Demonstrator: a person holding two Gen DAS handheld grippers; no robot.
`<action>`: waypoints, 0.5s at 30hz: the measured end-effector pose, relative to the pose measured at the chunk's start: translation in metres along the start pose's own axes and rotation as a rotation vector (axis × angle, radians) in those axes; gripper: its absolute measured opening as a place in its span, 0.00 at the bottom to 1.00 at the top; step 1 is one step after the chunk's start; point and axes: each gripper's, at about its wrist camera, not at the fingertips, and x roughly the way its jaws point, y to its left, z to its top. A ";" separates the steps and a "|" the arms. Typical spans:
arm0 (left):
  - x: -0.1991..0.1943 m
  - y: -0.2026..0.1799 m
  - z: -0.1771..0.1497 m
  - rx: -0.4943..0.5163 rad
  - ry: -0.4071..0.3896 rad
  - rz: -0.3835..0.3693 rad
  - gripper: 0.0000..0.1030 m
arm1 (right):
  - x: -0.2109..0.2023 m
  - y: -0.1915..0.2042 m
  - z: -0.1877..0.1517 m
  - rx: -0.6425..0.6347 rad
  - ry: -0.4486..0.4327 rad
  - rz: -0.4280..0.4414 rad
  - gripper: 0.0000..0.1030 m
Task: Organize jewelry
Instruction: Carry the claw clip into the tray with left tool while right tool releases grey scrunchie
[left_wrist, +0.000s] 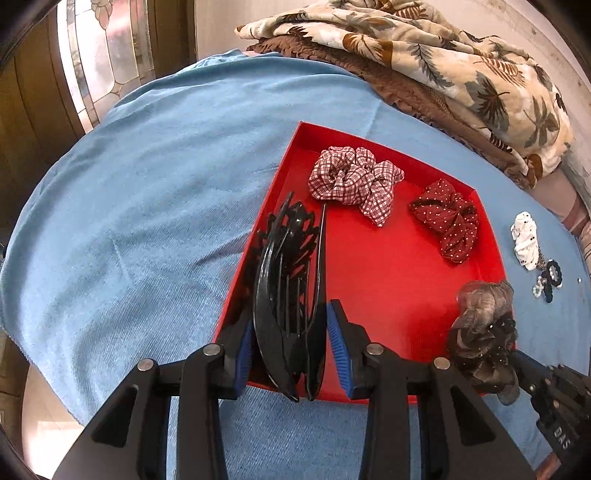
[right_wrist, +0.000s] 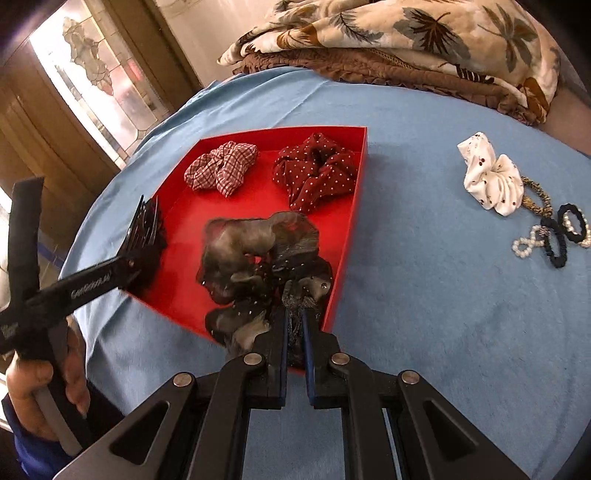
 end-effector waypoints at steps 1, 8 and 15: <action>-0.001 -0.001 -0.001 0.001 -0.001 0.003 0.35 | -0.002 0.001 -0.001 -0.002 0.001 0.001 0.08; -0.006 -0.001 -0.004 0.007 -0.035 0.009 0.37 | -0.002 -0.001 -0.001 0.014 -0.024 0.022 0.08; -0.036 0.000 -0.005 -0.017 -0.183 -0.044 0.59 | -0.029 -0.007 0.000 0.027 -0.152 0.013 0.52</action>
